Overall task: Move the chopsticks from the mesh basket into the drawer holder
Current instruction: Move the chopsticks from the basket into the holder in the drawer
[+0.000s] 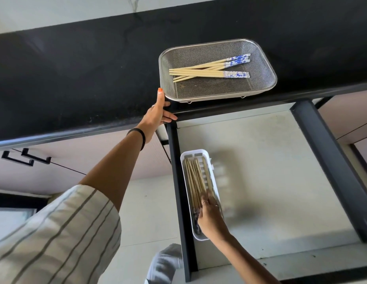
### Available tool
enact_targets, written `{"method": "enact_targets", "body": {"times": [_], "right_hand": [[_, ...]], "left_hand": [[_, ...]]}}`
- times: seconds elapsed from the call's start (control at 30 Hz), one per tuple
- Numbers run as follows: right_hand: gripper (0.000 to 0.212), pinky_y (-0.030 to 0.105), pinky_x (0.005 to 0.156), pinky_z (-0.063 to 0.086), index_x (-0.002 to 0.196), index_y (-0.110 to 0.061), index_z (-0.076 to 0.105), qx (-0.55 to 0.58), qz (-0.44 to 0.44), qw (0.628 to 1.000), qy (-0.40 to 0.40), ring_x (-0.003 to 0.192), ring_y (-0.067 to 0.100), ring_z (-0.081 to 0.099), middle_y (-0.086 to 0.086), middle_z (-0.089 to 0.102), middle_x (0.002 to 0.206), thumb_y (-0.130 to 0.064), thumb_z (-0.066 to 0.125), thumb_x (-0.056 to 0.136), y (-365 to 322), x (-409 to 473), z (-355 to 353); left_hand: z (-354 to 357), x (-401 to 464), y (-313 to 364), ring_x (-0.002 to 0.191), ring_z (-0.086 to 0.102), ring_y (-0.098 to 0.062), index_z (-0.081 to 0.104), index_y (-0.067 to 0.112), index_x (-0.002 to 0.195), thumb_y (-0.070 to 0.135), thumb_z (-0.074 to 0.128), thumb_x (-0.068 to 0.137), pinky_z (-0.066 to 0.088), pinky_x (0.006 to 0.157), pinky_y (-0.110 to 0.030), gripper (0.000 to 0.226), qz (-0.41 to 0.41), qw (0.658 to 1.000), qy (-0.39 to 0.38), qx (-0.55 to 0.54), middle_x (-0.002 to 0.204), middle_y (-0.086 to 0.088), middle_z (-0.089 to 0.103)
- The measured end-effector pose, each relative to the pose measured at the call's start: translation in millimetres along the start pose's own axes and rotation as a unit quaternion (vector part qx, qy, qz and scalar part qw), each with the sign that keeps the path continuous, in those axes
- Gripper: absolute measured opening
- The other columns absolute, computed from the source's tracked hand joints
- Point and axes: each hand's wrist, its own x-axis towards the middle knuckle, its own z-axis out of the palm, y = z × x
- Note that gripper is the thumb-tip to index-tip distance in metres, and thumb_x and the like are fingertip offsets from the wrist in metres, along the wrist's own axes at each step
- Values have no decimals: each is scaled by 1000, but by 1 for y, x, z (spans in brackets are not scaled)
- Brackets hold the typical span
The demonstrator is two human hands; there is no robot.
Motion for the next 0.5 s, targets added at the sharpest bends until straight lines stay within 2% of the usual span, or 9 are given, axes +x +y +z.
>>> {"method": "enact_targets", "body": {"times": [0.1,0.17,0.23,0.33,0.37,0.43,0.5], "right_hand": [[57,21,118,10,149,-6,18,3,5,1000,-10,149,19,7,10,3,161,-1,34,94,1,3,0],[55,19,117,10,148,-7,22,10,-4,1000,-30,148,18,10,9,8,160,-1,33,95,0,4,-1],[54,19,118,9,148,-6,21,14,-15,999,-37,148,18,9,9,8,160,1,32,95,0,4,-1],[55,21,119,10,148,-5,21,18,-9,999,-26,148,20,9,11,7,160,2,33,95,2,5,-3],[55,21,119,10,148,-4,21,18,-7,1000,-23,148,21,9,12,7,160,3,34,94,2,5,-4],[57,25,120,10,148,-2,21,14,-5,1000,-23,148,22,8,14,7,159,5,34,93,2,5,-5],[57,28,120,14,147,-2,22,12,-1,999,-32,148,24,11,15,10,159,5,35,92,3,5,-6]], "left_hand": [[1,1,0,94,62,-14,46,15,136,66,6,93,38,101,-33,78,2,1000,4,1,94,-7,70],[3,1,0,103,59,-18,43,15,139,67,5,92,31,108,-39,79,0,1000,5,5,99,-8,69],[6,-4,-7,114,54,-21,35,18,144,69,6,90,26,109,-43,80,11,1000,-2,25,105,-7,67],[18,-31,-40,127,43,-20,18,22,150,70,29,89,31,100,-36,79,77,992,-17,96,133,-9,52],[22,-44,-55,130,41,-22,14,20,151,68,39,86,33,100,-34,84,97,985,-12,139,141,-11,44],[28,-68,-88,138,30,-28,10,15,152,62,57,81,30,110,-41,97,133,955,-20,266,152,-14,30],[33,-87,-121,146,10,-26,0,16,153,65,67,72,11,118,-48,116,151,904,-75,392,159,-9,9]]}}
